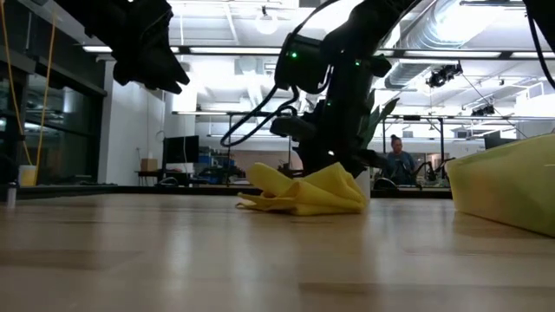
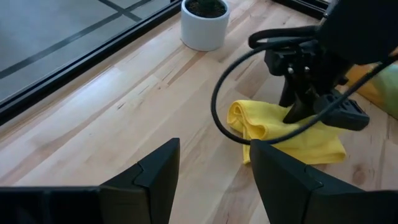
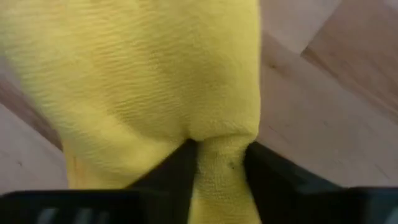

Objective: Fold microfiber towels
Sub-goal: Put the yellow microfiber cloth into the yellow bin

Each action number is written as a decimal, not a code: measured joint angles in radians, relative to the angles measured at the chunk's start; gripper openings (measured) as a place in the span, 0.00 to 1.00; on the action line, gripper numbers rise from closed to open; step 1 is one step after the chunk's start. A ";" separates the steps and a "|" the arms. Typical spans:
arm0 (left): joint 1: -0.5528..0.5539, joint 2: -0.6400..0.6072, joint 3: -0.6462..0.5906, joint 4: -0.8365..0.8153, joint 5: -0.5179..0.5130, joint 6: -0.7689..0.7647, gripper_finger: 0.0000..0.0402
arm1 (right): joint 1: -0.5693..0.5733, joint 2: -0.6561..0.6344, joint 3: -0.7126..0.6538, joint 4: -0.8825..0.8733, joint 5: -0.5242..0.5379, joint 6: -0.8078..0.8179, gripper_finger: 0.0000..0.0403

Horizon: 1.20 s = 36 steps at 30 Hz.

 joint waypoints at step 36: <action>0.000 0.000 0.000 -0.002 -0.072 0.029 0.46 | 0.106 -0.753 -0.003 -0.722 -0.424 -0.459 0.00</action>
